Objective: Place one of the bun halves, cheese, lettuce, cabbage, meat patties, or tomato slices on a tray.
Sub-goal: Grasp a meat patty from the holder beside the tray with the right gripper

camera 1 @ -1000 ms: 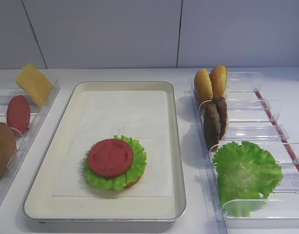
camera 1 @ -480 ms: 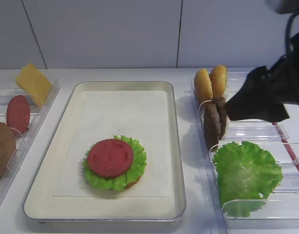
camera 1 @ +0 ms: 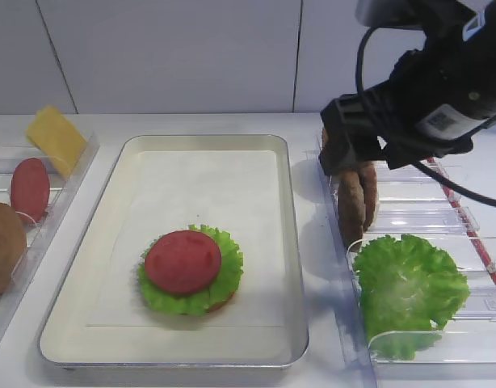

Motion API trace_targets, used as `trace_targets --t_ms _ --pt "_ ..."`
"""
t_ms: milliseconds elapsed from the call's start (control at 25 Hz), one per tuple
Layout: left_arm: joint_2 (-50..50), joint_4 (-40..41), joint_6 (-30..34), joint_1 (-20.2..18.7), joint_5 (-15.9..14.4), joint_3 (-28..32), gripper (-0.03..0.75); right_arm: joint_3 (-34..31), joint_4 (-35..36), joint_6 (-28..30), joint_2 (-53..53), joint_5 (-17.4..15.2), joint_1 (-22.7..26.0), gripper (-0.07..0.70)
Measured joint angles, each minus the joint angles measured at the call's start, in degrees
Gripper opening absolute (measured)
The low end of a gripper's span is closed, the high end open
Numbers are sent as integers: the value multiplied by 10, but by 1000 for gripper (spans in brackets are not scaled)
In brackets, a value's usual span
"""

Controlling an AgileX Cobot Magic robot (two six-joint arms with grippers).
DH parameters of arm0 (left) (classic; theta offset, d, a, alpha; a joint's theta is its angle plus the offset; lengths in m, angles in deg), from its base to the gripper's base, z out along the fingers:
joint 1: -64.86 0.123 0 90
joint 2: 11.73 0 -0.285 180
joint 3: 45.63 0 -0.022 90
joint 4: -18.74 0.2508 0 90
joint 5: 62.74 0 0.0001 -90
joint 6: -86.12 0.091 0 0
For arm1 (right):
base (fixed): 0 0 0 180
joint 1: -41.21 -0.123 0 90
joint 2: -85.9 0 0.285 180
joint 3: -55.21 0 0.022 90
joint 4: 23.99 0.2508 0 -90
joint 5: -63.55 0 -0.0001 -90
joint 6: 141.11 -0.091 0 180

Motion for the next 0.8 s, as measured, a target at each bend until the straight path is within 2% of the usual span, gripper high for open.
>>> trace_targets --t_ms 160,320,800 --pt "0 0 0 0 0 0 393 19 0 -31 34 -9 0 509" --pt "0 0 0 0 0 0 393 19 0 -36 56 -25 0 495" --pt "0 0 0 0 0 0 393 20 -18 -68 99 -22 0 493"
